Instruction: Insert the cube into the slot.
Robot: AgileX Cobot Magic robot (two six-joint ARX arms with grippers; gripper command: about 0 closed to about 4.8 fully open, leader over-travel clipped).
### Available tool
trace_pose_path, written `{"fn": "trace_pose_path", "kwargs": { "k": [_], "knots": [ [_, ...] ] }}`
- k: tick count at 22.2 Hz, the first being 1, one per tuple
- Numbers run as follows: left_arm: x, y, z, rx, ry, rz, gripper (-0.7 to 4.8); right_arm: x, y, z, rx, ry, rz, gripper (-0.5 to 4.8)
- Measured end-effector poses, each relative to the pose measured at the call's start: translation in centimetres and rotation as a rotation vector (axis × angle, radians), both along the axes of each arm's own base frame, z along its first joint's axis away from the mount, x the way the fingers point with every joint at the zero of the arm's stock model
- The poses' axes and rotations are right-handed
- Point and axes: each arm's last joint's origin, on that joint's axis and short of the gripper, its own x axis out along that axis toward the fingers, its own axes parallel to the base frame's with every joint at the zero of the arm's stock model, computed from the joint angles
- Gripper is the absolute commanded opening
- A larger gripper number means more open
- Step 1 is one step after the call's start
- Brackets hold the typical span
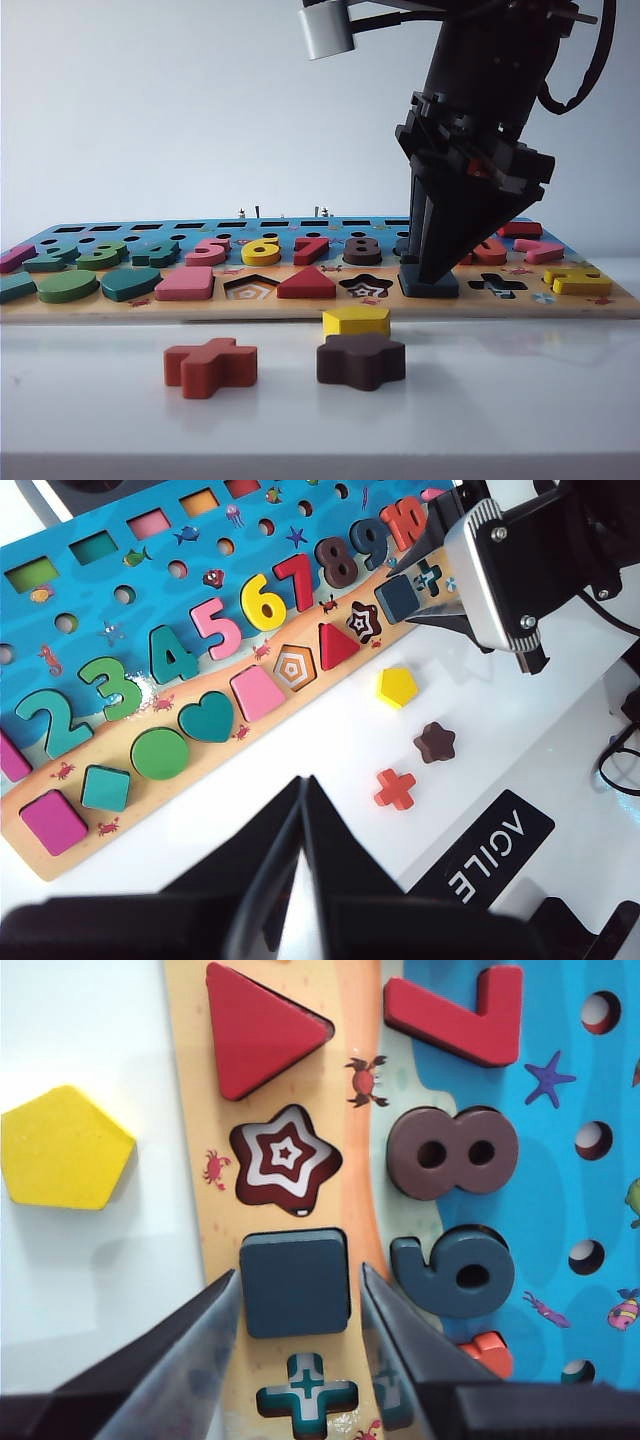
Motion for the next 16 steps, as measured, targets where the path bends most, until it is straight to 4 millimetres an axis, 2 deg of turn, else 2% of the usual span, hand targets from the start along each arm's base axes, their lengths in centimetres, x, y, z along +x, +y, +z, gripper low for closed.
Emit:
{"fn": "trace_pose_path", "kwargs": {
  "k": [7, 10, 11, 16],
  "knots": [
    [0.0, 0.0, 0.0, 0.0, 0.0, 0.0, 0.2, 0.0, -0.1, 0.4, 0.005, -0.024, -0.024, 2.43],
    [0.0, 0.0, 0.0, 0.0, 0.0, 0.0, 0.2, -0.3, -0.4, 1.7, 0.073, -0.064, -0.07, 2.43],
    [0.0, 0.0, 0.0, 0.0, 0.0, 0.0, 0.2, -0.5, -0.6, 3.0, 0.157, -0.105, -0.111, 2.43],
    [0.0, 0.0, 0.0, -0.001, -0.001, 0.0, 0.2, -0.5, -1.2, 5.5, 0.357, -0.177, -0.249, 2.43]
  ]
}}
